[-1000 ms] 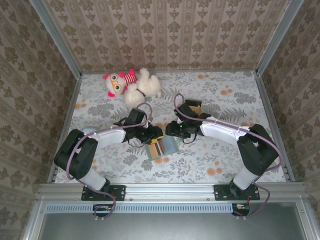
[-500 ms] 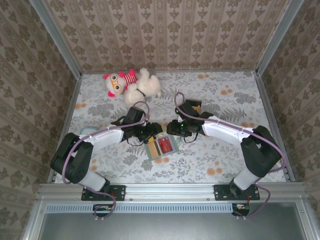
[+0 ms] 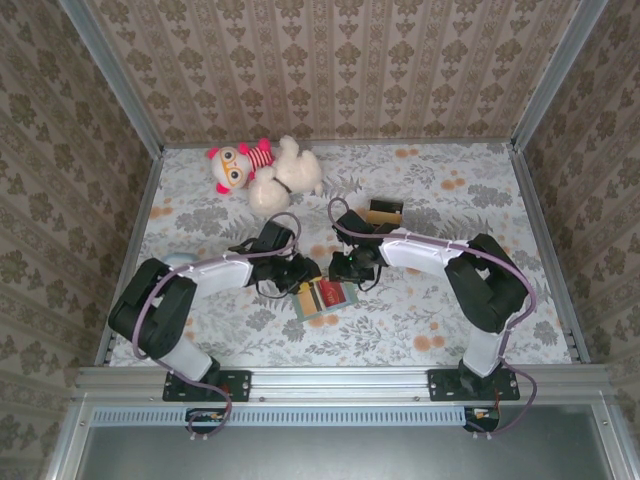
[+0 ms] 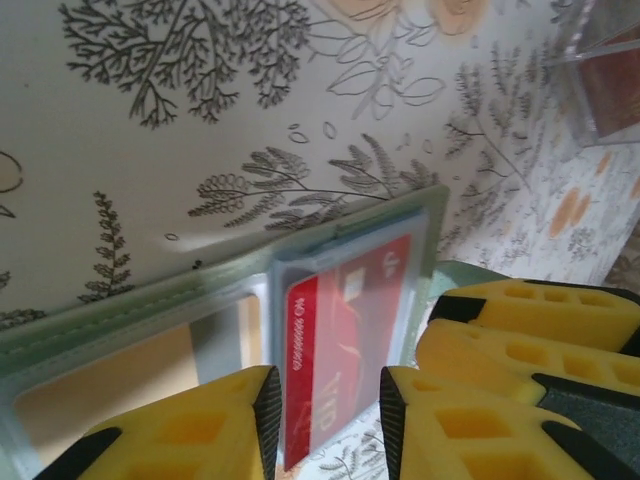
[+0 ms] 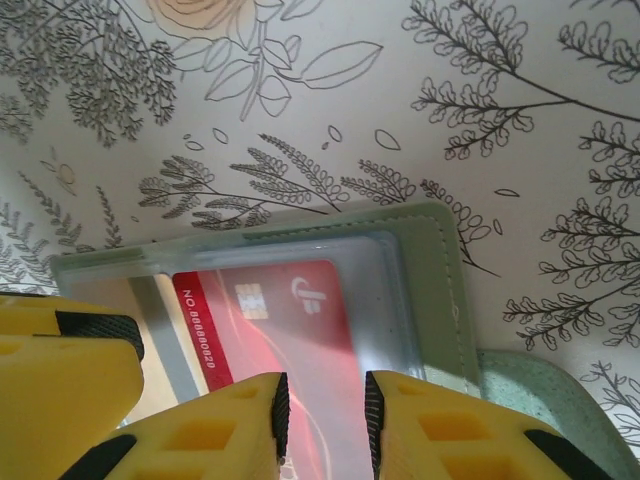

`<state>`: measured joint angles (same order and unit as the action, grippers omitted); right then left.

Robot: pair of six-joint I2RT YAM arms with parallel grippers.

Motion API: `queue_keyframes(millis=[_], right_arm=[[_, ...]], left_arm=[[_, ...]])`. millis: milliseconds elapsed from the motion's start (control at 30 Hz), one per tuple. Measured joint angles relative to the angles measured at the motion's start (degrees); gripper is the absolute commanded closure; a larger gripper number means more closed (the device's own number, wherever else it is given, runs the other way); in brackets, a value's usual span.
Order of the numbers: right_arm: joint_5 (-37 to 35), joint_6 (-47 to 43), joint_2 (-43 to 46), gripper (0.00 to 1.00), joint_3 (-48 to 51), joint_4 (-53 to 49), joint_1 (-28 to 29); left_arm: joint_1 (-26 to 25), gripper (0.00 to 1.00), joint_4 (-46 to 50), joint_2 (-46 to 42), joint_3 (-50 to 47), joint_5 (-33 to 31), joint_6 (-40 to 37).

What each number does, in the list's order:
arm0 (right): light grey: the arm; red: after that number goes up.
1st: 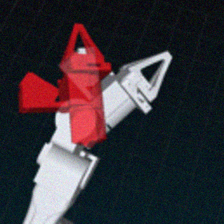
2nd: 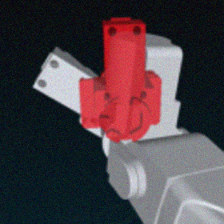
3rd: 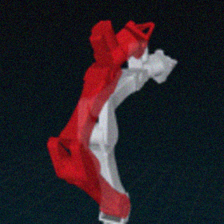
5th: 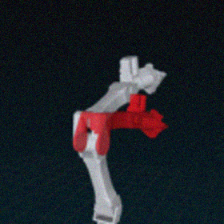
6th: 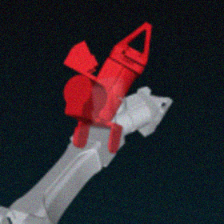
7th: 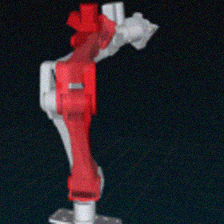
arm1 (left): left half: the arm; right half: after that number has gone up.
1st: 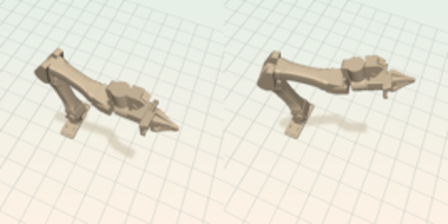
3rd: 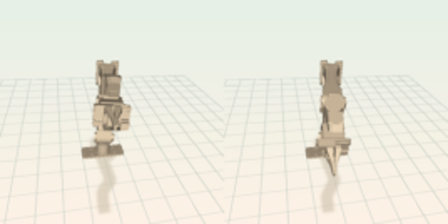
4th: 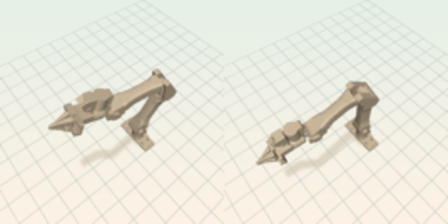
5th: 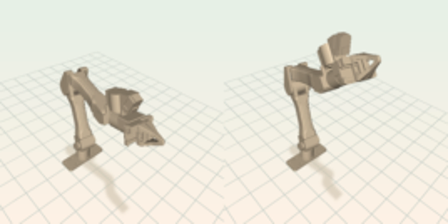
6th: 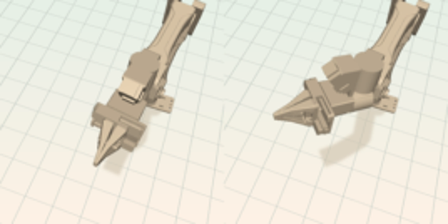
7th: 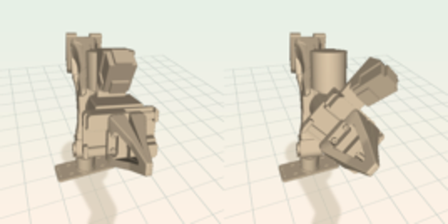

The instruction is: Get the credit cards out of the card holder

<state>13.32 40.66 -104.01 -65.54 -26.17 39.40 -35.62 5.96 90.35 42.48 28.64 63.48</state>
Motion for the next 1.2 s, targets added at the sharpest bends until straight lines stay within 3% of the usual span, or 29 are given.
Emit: queue_keyframes(millis=[400,900,1200], right_arm=[[0.04,0.00,-2.12,0.70,-0.39,-0.24,0.00],[1.81,0.07,-2.86,0.70,-0.44,0.63,-0.02],[1.81,0.07,-2.93,0.70,-0.48,0.61,-0.09]], left_arm=[[-0.57,0.71,-2.05,3.45,0.00,0.87,-0.02],[-0.74,0.87,-4.42,4.22,0.00,2.23,0.02],[-0.63,0.90,-5.31,4.13,-0.44,2.64,0.00]])
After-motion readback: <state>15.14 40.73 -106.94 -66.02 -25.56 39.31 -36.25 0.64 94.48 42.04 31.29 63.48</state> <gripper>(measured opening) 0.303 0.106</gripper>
